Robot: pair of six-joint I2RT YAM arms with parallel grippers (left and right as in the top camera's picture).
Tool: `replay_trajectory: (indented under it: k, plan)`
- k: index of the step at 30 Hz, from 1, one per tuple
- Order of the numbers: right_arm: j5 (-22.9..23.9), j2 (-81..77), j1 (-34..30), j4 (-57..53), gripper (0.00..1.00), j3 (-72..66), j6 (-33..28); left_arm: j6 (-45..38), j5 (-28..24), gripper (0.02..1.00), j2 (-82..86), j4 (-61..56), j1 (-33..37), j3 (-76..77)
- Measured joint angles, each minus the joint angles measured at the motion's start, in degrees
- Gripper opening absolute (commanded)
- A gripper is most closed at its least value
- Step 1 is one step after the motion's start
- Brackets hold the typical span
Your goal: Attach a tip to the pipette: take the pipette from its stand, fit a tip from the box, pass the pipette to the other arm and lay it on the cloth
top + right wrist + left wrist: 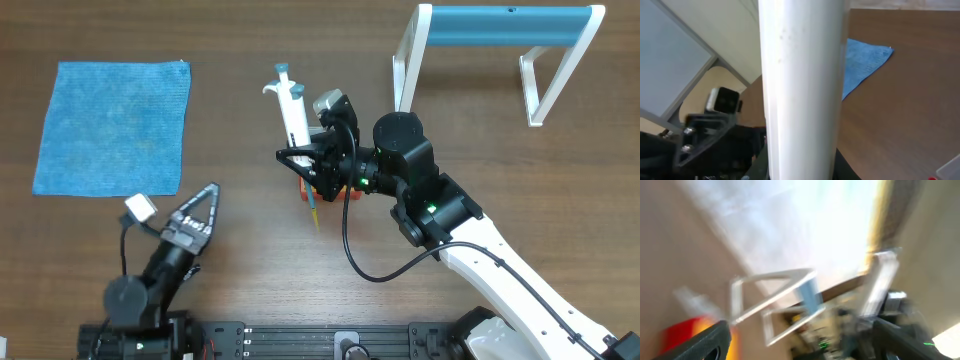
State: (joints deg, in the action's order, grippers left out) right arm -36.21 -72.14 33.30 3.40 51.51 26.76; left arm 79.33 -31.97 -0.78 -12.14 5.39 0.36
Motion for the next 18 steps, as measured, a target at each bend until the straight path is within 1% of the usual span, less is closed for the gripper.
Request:
replay_trajectory:
  k: [3, 8, 13, 16, 18]
  plan:
    - [-1.0, 0.0, 0.0, 0.0, 0.077, 0.0, 0.6, 4.3, -0.1, 0.904, -1.0, -5.4, 0.0, 0.0]
    - [-1.9, 0.0, 0.0, 0.0, 0.082, 0.0, 1.1, 6.9, -3.6, 0.904, -7.9, -9.8, 0.1, 0.6]
    - [-3.3, 0.0, 0.0, 0.0, 0.077, 0.0, 1.8, 6.9, -8.7, 0.904, -18.0, -17.2, 0.1, 5.1]
    - [-4.1, 0.0, 0.0, 0.0, 0.077, 0.0, 3.5, 5.8, -13.5, 0.906, -26.8, -21.9, 0.0, 11.5]
    - [-4.6, 0.0, 0.0, 0.0, 0.077, 0.0, 4.3, 4.0, -16.7, 0.904, -31.9, -22.7, 0.1, 16.1]
